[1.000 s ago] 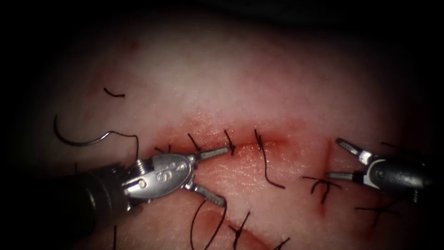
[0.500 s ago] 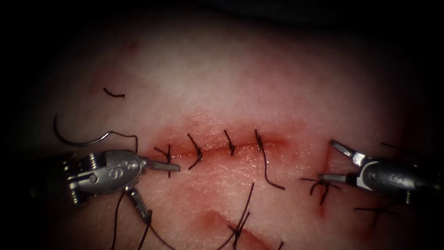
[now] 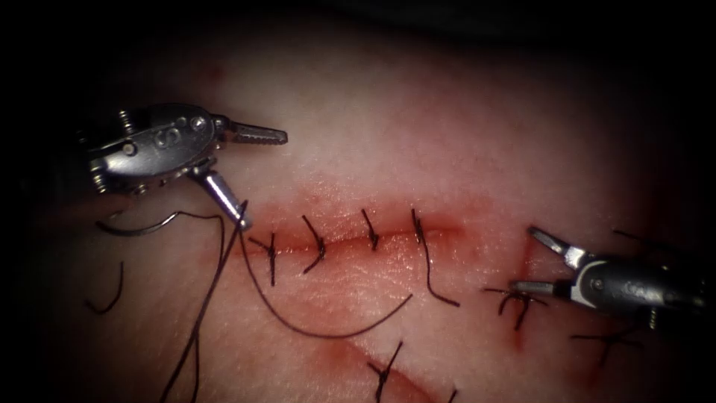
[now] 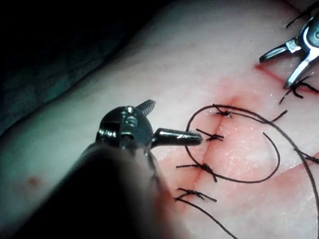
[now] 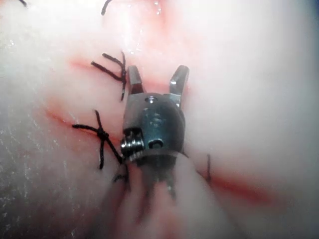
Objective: Wound Closure
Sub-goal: Set the suture down with the left.
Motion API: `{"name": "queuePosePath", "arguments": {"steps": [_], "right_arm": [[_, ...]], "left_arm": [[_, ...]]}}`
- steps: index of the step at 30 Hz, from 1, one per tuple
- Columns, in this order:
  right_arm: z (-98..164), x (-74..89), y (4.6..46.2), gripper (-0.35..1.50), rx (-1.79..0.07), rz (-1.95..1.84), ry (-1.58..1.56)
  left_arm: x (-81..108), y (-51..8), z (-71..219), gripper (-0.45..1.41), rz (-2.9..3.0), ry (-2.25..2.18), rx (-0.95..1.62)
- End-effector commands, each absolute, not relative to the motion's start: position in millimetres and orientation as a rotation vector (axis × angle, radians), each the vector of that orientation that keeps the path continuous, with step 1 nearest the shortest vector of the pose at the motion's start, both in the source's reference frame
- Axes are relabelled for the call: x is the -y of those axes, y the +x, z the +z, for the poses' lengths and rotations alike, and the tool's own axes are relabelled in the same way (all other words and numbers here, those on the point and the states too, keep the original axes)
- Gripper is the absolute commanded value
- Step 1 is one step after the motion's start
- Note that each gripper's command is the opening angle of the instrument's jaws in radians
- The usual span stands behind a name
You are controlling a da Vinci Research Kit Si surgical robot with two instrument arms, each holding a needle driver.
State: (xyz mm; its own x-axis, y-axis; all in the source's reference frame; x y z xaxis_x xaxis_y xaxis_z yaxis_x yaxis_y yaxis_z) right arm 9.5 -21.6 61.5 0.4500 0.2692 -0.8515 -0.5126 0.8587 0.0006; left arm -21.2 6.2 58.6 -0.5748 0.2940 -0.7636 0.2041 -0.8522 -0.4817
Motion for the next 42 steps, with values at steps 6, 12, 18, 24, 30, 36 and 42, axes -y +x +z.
{"name": "queuePosePath", "arguments": {"steps": [6, 12, 18, 24, 30, 36, 42], "right_arm": [[62, 21.6, 10.3, 1.48, -0.994, 0.486, -0.276], [62, 21.7, 10.6, 1.48, -0.992, 0.485, -0.275], [62, 22.0, 11.0, 1.48, -0.993, 0.483, -0.279], [63, 22.6, 11.9, 1.46, -0.997, 0.476, -0.283], [63, 23.8, 12.4, 1.46, -1.0, 0.461, -0.282], [64, 24.1, 12.4, 1.46, -0.999, 0.458, -0.283], [64, 24.2, 12.4, 1.46, -0.998, 0.451, -0.287]], "left_arm": [[-9.6, -16.7, 60, 0.52, 2.899, -1.153, 0.822], [-10.9, -9.3, 60, 0.54, 3.065, -0.957, 0.791], [-12.2, -2.9, 61, 0.56, 3.032, -0.764, 0.786], [-13.1, -3.3, 62, 0.73, 2.768, -1.015, 0.487], [-10.6, -3.2, 65, 0.26, 2.48, -1.254, 0.139], [-5.9, -2.7, 69, 0.17, 2.52, -1.239, 0.132], [-1.0, -0.7, 74, 0.47, 2.672, -1.096, 0.306]]}}
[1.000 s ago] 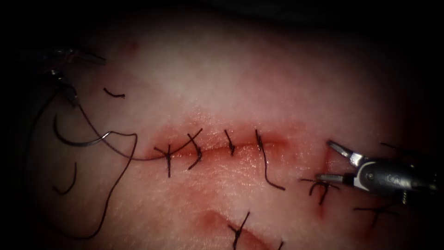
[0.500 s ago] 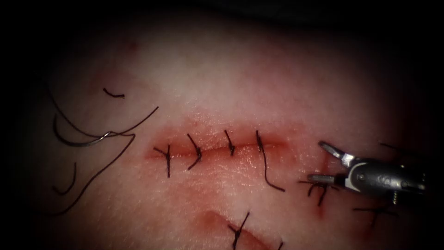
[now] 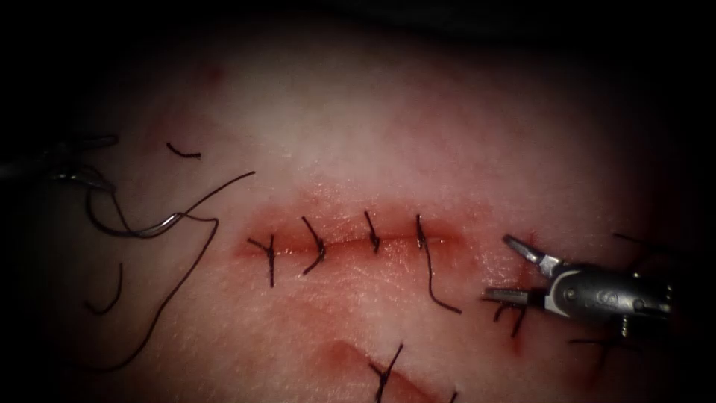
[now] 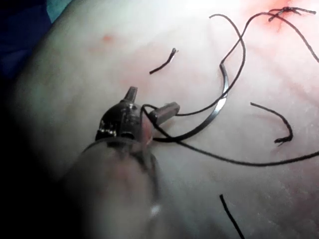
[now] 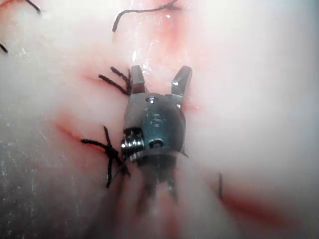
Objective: Wound Closure
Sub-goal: Set the suture down with the left.
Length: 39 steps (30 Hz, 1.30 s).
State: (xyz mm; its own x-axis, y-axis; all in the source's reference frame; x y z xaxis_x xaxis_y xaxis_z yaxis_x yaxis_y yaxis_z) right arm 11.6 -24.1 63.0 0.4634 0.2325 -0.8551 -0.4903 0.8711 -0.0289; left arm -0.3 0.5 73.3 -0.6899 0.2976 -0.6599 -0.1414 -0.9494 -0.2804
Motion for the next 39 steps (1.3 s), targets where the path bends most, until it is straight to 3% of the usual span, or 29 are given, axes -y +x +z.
{"name": "queuePosePath", "arguments": {"steps": [1, 3, 5, 7, 11, 13, 19, 23, 24, 29, 35, 39], "right_arm": [[64, 24.2, 12.4, 1.46, -0.998, 0.451, -0.287], [64, 24.2, 12.4, 1.46, -0.998, 0.451, -0.287], [64, 24.3, 12.4, 1.46, -0.998, 0.451, -0.287], [64, 24.3, 12.4, 1.46, -0.998, 0.451, -0.287], [64, 24.3, 12.4, 1.46, -0.998, 0.451, -0.287], [64, 24.3, 12.4, 1.46, -0.998, 0.451, -0.287], [64, 24.4, 12.5, 1.46, -0.998, 0.451, -0.289], [64, 24.4, 12.6, 1.45, -0.997, 0.451, -0.289], [64, 24.4, 12.6, 1.45, -0.997, 0.452, -0.29], [64, 24.3, 12.5, 1.45, -0.997, 0.452, -0.289], [63, 24.1, 12.4, 1.45, -0.996, 0.454, -0.286], [63, 24.1, 12.3, 1.45, -0.999, 0.452, -0.284]], "left_arm": [[-0.4, -0.1, 75, 0.47, 2.694, -1.053, 0.341], [0.3, 0.9, 75, 0.46, 2.72, -0.983, 0.389], [0.7, 2.2, 76, 0.59, 2.736, -0.925, 0.438], [0.8, 4.3, 76, 0.39, 2.739, -0.897, 0.47], [1.0, 7.0, 75, 0.57, 2.756, -0.87, 0.496], [0.7, 8.2, 74, 0.86, 2.772, -0.848, 0.522], [-4.5, 8.0, 72, 0.73, 2.732, -0.771, 0.417], [-7.9, 4.3, 70, 0.64, 2.677, -0.889, 0.314], [-9.0, 1.5, 69, 0.05, 2.616, -0.983, 0.225], [-9.0, -6.1, 67, 0.26, 2.501, -1.204, 0.154], [-5.8, -18.1, 65, 0.32, 2.512, -1.281, 0.162], [-4.9, -21.9, 64, 0.32, 2.52, -1.29, 0.175]]}}
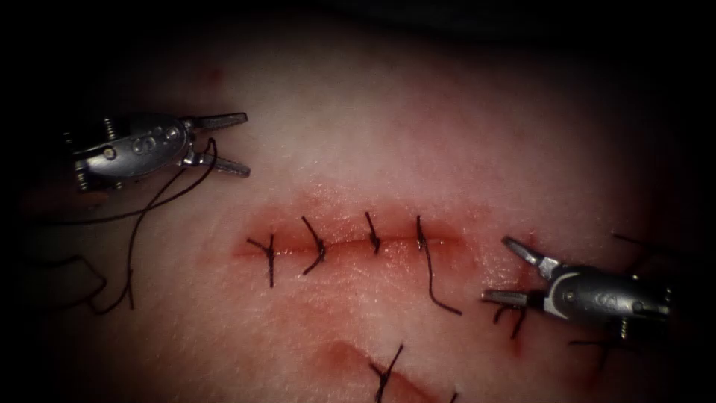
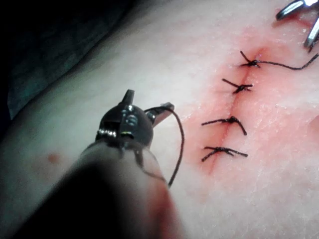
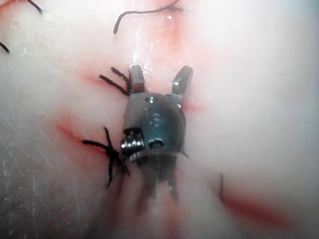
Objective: Wound Closure
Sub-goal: Set the suture down with the left.
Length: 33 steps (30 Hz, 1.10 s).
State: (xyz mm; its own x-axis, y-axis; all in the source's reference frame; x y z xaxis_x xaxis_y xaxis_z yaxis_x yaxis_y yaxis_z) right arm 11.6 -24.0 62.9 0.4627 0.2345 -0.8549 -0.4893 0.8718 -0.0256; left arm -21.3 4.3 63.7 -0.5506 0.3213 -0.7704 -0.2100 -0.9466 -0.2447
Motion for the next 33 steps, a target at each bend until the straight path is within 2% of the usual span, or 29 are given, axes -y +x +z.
{"name": "queuePosePath", "arguments": {"steps": [1, 7, 10, 15, 22, 25, 29, 33], "right_arm": [[63, 24.1, 12.3, 1.45, -0.999, 0.452, -0.284], [63, 24.1, 12.3, 1.45, -0.999, 0.452, -0.284], [63, 24.0, 12.3, 1.45, -1.0, 0.453, -0.281], [63, 24.0, 12.4, 1.45, -1.0, 0.455, -0.278], [63, 24.0, 12.7, 1.45, -0.998, 0.456, -0.281], [63, 24.1, 12.7, 1.45, -0.998, 0.455, -0.283], [63, 24.2, 12.9, 1.45, -0.998, 0.455, -0.284], [63, 24.2, 12.8, 1.45, -0.998, 0.454, -0.284]], "left_arm": [[-4.7, -22.7, 64, 0.32, 2.513, -1.291, 0.175], [-2.5, -26.5, 63, 0.34, 2.566, -1.31, 0.195], [-0.4, -27.1, 63, 0.66, 2.631, -1.278, 0.259], [2.6, -22.7, 62, 1.2, 2.775, -1.148, 0.359], [1.6, -11.4, 61, 1.31, 2.984, -0.806, 0.336], [-0.1, -9.0, 60, 1.31, 2.992, -0.792, 0.363], [-1.9, -10.1, 57, 1.25, 2.883, -0.872, 0.397], [-1.1, -14.1, 54, 1.23, 2.68, -1.161, 0.572]]}}
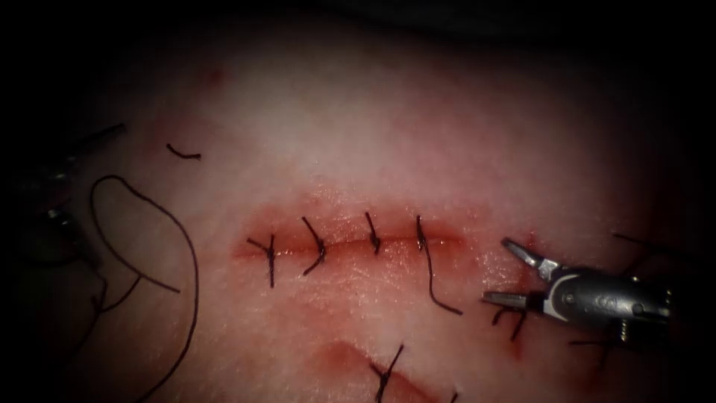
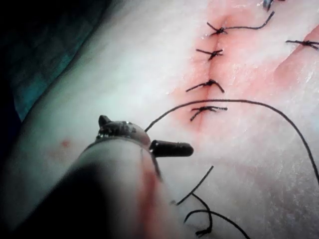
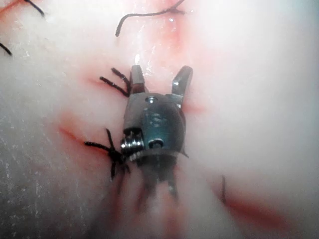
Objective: Wound Closure
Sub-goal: Set the suture down with the left, then grab the remaining long suture tail with the left driver.
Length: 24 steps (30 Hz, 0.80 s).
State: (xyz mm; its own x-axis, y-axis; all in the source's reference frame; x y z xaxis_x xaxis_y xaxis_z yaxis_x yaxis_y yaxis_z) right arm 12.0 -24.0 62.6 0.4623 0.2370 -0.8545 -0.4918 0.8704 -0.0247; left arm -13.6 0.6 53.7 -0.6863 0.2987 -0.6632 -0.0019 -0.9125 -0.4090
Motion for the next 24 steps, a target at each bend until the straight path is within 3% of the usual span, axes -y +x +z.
{"name": "queuePosePath", "arguments": {"steps": [1, 5, 7, 17, 18, 20, 24], "right_arm": [[63, 24.2, 12.8, 1.45, -0.998, 0.454, -0.284], [63, 24.2, 12.8, 1.45, -0.998, 0.454, -0.284], [63, 24.2, 12.8, 1.45, -0.998, 0.455, -0.284], [61, 22.8, 11.0, 1.3, -0.996, 0.465, -0.259], [60, 22.5, 10.9, 1.3, -0.993, 0.47, -0.253], [60, 22.3, 10.9, 1.3, -0.993, 0.472, -0.249], [60, 22.0, 11.0, 1.28, -0.991, 0.477, -0.245]], "left_arm": [[-0.9, -15.2, 53, 1.23, 2.643, -1.205, 0.599], [-1.7, -20.7, 50, 1.16, 2.458, -1.38, 0.618], [-2.4, -24.0, 50, 1.04, 2.381, -1.457, 0.522], [2.0, -36.9, 54, 0.88, 2.647, -1.376, 0.055], [3.3, -38.0, 55, 0.69, 2.687, -1.335, 0.031], [4.6, -39.0, 56, 0.54, 2.735, -1.283, 0.013], [6.7, -40.6, 60, 0.39, 2.784, -1.186, -0.057]]}}
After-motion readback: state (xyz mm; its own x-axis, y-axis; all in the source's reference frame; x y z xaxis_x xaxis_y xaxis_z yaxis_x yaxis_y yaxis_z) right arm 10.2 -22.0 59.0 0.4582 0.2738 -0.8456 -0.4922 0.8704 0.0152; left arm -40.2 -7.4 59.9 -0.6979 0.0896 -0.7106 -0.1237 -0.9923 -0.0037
